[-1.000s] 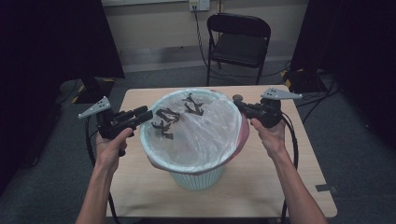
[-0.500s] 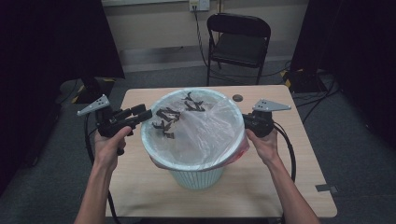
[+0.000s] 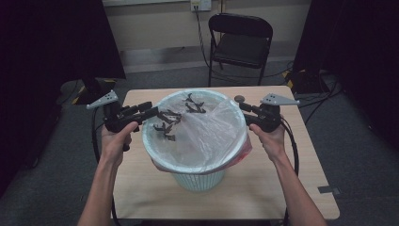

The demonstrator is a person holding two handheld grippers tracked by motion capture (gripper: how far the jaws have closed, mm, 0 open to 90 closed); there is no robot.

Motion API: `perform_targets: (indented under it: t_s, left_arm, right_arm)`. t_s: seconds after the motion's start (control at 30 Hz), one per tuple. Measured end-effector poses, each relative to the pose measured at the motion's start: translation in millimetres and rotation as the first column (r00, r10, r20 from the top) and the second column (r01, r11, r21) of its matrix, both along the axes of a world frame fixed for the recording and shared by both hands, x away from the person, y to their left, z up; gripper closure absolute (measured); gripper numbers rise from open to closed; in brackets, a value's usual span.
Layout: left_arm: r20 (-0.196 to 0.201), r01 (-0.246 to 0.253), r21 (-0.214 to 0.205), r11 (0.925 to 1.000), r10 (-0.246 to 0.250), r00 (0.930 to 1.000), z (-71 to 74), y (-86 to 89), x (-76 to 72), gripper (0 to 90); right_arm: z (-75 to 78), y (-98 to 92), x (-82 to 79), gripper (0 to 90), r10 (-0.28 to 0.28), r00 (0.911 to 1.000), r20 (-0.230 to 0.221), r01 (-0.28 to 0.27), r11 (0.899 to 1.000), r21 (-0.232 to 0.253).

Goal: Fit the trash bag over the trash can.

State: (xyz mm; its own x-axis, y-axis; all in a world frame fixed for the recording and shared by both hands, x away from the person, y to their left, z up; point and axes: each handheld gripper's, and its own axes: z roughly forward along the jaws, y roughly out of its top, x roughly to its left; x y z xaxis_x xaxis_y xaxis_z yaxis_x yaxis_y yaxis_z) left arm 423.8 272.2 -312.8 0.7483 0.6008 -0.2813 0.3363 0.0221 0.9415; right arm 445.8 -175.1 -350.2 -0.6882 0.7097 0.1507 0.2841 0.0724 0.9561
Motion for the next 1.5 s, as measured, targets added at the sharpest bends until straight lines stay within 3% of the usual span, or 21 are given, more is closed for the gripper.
perform_targets:
  t_s: [0.1, 0.3, 0.4, 0.53, 0.63, 0.77, 0.83, 0.97, 1.03, 1.1, 1.27, 1.37, 1.43, 1.5]
  left_arm:
    - [0.003, 0.011, 0.006, 0.9999, -0.011, 0.9999, 0.1, -3.1, 1.6, 49.2]
    - [0.001, 0.025, 0.015, 0.9996, -0.025, 0.9997, -1.0, -7.5, 4.9, 55.5]
    - [0.0, 0.026, 0.025, 0.9993, -0.026, 0.9997, -2.2, -6.7, 3.9, 56.1]
    - [0.002, 0.045, 0.022, 0.9987, -0.045, 0.999, -1.5, -6.3, -1.2, 52.8]
    - [-0.001, 0.061, 0.008, 0.9981, -0.061, 0.9981, -0.1, -5.3, -6.8, 47.4]
    - [0.006, 0.043, 0.009, 0.999, -0.043, 0.9991, 1.8, -2.8, -11.1, 43.5]
    - [0.006, 0.045, 0.001, 0.999, -0.045, 0.999, 3.0, -1.6, -12.7, 43.5]
    - [-0.005, 0.04, 0.036, 0.9986, -0.039, 0.9992, 3.9, -0.3, -12.3, 46.3]
    - [-0.011, 0.044, 0.027, 0.9987, -0.044, 0.999, 3.2, 0.9, -10.6, 47.6]
    - [-0.011, 0.051, 0.028, 0.9983, -0.051, 0.9986, 3.1, 0.2, -9.4, 51.5]
    - [-0.004, 0.052, 0.038, 0.9979, -0.052, 0.9987, 5.3, -1.4, -8.2, 58.6]
    - [-0.005, 0.05, 0.017, 0.9986, -0.05, 0.9987, 3.7, -1.7, -4.7, 61.5]
    - [-0.011, 0.053, 0.031, 0.9981, -0.052, 0.9986, 2.7, -4.1, -2.2, 61.8]
    - [-0.011, 0.053, 0.037, 0.9979, -0.053, 0.9986, 2.3, -6.1, -0.4, 61.7]
  right_arm:
    - [10.2, -5.4, 5.4, 48.9, -0.031, 0.9995, 0.001, 0.031, 0.999, 0.01]
    - [30.6, -5.4, 8.3, 46.1, -0.025, 0.9993, 0.029, 0.024, 0.999, 0.045]
    - [33.4, -2.0, 4.5, 50.3, -0.019, 0.9992, 0.036, 0.017, 0.999, 0.045]
    - [32.7, -3.3, 0.0, 46.7, -0.002, 0.9996, 0.028, 0.0, 0.999, 0.053]
    - [34.6, -2.9, -7.3, 47.4, 0.006, 0.9996, 0.029, -0.007, 0.999, 0.037]
    - [39.8, -5.2, -12.8, 42.8, 0.012, 0.9994, 0.031, -0.012, 1.0, -0.002]
    - [45.8, -7.7, -12.9, 42.2, 0.007, 0.9993, 0.036, -0.007, 1.0, 0.017]
    - [60.6, 1.7, -10.8, 40.5, 0.069, 0.9969, 0.036, -0.07, 0.998, 0.001]
    - [70.2, 12.3, -9.8, 38.2, 0.089, 0.9954, 0.037, -0.088, 0.996, -0.008]
    - [81.0, 24.4, -7.7, 37.2, 0.147, 0.9885, 0.037, -0.146, 0.989, -0.009]
    - [102.7, 46.4, -6.5, 43.0, 0.215, 0.9755, 0.049, -0.211, 0.975, -0.067]
    - [113.1, 62.0, -6.3, 48.2, 0.286, 0.9579, 0.029, -0.283, 0.956, -0.077]
    - [115.1, 72.3, -5.0, 50.0, 0.314, 0.9495, 0.012, -0.311, 0.946, -0.09]
    - [115.6, 86.4, -3.4, 50.0, 0.353, 0.9354, -0.021, -0.353, 0.928, -0.121]
